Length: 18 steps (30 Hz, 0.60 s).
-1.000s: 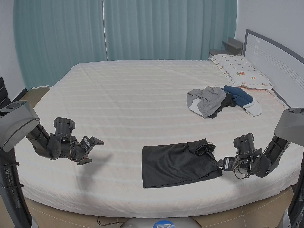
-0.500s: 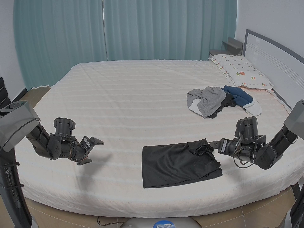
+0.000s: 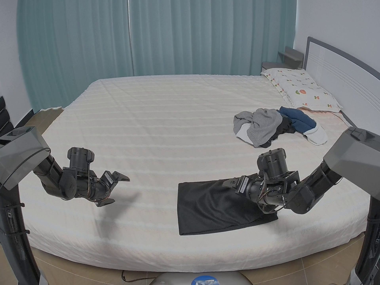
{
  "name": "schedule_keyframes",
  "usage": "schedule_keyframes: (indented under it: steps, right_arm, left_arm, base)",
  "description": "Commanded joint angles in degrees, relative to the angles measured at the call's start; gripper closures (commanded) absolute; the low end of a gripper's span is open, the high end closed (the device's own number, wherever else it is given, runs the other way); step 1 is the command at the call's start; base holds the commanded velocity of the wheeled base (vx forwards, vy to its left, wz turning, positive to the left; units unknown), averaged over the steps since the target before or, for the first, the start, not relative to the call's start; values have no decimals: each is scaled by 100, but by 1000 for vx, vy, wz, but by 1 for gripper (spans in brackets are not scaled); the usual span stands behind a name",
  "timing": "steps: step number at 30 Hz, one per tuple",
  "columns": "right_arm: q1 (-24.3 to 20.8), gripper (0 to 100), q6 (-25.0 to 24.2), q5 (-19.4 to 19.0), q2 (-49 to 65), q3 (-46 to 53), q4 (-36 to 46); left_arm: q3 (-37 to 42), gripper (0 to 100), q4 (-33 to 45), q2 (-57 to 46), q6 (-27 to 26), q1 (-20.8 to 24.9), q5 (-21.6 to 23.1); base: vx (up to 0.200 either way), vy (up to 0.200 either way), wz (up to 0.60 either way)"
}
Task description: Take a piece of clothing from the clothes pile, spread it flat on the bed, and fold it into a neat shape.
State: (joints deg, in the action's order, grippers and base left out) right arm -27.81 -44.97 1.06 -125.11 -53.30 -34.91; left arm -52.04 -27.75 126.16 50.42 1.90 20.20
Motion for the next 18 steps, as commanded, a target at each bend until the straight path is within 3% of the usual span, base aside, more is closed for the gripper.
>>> schedule_keyframes:
  steps: [1,13,18]
  right_arm:
    - [-58,0,-82,-62,-664,-418,20]
    - [399,0,-82,105,-1296,-1165,-68]
    - [917,0,-82,122,-1296,-1297,-631]
  left_arm:
    - [1,0,-12,40,3,30,-113]
    - [54,0,-170,84,3,56,-139]
    - [54,0,-170,84,3,65,-139]
  base:
    - [0,0,0]
    - [0,0,0]
    - [0,0,0]
